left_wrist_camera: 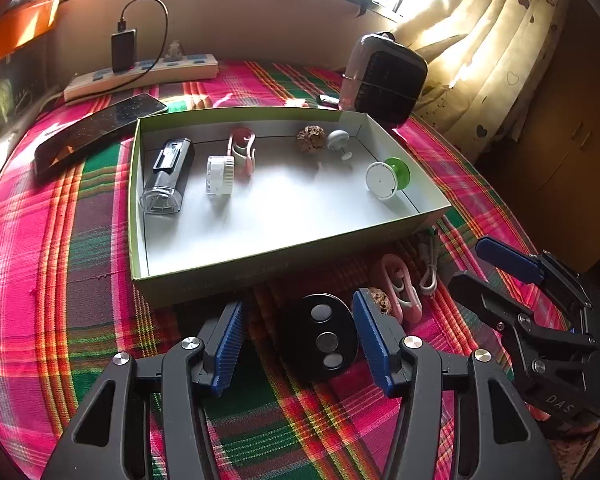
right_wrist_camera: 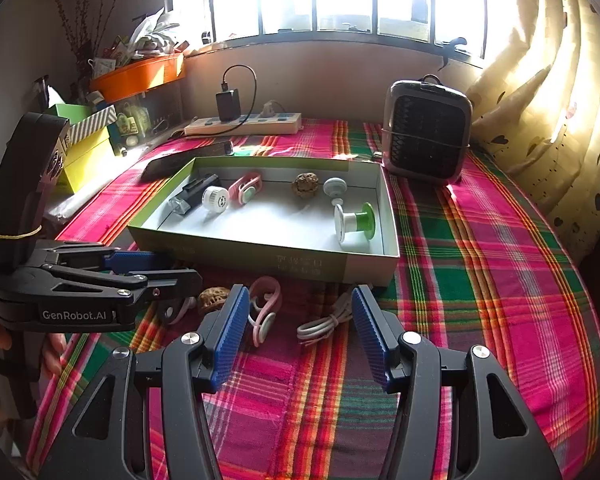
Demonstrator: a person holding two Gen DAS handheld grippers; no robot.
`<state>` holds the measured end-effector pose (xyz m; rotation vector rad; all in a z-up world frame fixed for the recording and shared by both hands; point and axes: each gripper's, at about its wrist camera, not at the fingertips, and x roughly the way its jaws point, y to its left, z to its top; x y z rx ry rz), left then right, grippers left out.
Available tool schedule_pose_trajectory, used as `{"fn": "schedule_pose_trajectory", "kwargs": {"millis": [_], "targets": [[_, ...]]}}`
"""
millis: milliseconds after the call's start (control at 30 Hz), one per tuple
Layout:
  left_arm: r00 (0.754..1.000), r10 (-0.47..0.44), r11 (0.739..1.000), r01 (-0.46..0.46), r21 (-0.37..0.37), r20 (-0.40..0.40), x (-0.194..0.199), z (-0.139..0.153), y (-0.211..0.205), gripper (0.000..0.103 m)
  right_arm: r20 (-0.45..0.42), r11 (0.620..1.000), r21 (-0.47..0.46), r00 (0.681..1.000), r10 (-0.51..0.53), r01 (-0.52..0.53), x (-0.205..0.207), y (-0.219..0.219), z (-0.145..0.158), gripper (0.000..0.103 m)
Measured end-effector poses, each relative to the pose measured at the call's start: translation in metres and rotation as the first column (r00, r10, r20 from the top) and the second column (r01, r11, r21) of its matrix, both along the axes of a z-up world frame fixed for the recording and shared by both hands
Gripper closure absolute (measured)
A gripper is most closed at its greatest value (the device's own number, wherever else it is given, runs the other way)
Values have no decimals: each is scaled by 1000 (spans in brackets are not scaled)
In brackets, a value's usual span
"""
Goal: Organize objects
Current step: 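Move the left gripper to the black dotted disc and the right gripper to the walnut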
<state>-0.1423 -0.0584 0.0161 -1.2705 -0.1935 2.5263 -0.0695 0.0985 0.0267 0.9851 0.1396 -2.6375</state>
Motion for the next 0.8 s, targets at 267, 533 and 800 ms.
{"fn": "schedule_pose_trajectory", "kwargs": {"millis": [267, 533, 800], "targets": [[1000, -30, 989, 30, -143, 1, -2, -6, 12, 50, -2, 1000, 4, 1000, 6, -6, 1, -5, 0, 49], [1000, -15, 988, 14, -151, -2, 3, -6, 2, 50, 11, 1000, 15, 1000, 19, -20, -2, -17, -2, 48], [1000, 11, 992, -12, -125, -7, 15, -7, -16, 50, 29, 998, 39, 998, 53, -54, -6, -34, -8, 48]]}}
